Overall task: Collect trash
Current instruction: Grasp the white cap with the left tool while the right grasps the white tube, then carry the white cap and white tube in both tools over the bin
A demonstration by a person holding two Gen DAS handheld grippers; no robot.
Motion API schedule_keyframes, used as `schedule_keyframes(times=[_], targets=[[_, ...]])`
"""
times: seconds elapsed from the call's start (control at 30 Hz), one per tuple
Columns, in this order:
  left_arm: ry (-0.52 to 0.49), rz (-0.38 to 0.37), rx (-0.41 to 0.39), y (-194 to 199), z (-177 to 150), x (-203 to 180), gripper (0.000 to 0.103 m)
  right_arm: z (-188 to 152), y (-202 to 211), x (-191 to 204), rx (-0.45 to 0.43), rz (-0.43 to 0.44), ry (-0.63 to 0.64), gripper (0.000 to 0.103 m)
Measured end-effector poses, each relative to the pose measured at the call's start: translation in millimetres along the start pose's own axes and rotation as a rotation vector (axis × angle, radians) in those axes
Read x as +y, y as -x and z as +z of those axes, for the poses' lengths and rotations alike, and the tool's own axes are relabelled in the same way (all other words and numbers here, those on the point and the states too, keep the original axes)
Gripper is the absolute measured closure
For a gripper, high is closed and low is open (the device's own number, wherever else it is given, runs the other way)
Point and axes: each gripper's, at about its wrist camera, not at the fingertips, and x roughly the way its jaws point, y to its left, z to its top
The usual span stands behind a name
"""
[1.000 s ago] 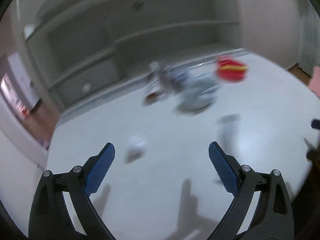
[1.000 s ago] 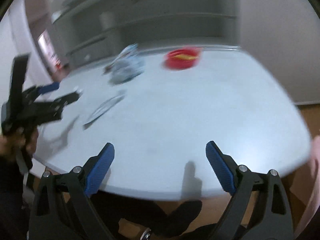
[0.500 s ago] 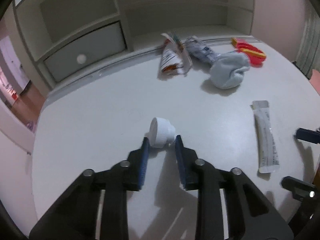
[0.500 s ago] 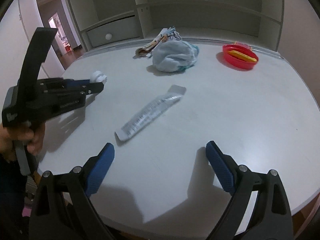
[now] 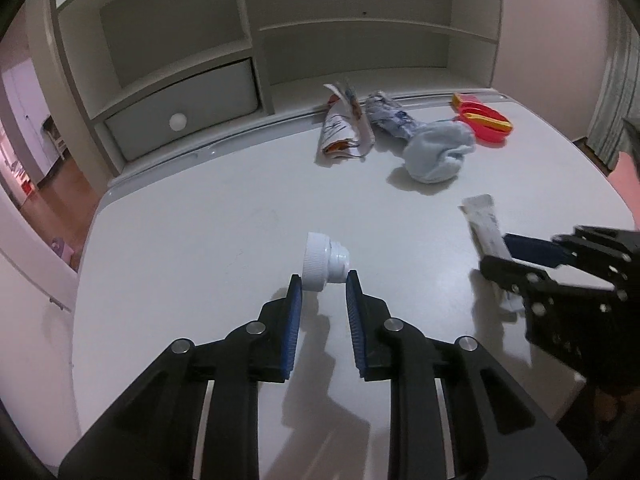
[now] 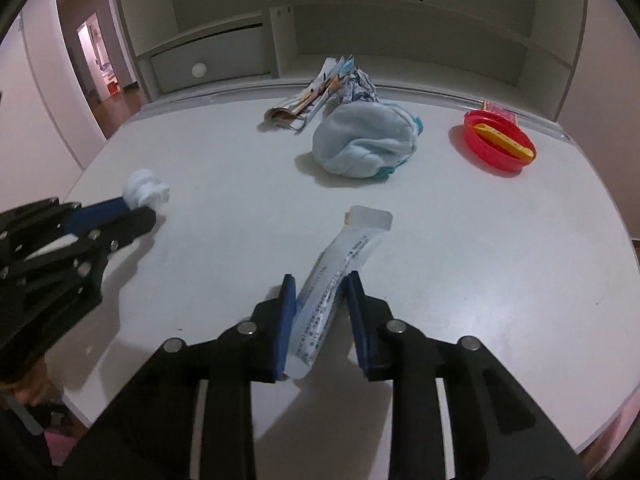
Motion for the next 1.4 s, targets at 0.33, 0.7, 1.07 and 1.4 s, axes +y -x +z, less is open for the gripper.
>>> schedule_keyframes(times=[0.33, 0.7, 1.07, 1.4], targets=[[-0.094, -0.071, -0.024, 6.3, 9.6, -67.9, 0.082, -27.3, 36.7, -64.7, -0.052, -0.045, -0.090, 0.088], [-0.336, -0.321, -0.094, 24.2, 29.7, -245.8, 0.082, -121.0, 135.8, -233.8, -0.144, -0.231, -0.389, 0.088], [-0.636, -0.655, -0.079, 51.8, -28.7, -471.7, 0.082, -304.8, 206.4, -379.0, -0.104, -0.477, -0.761, 0.088], [-0.769, -0.818, 0.034, 13.1, -128.1, -595.7, 0.082, -466.4, 200.2, -436.0, 0.016, -0.542, -1.004, 0.088]])
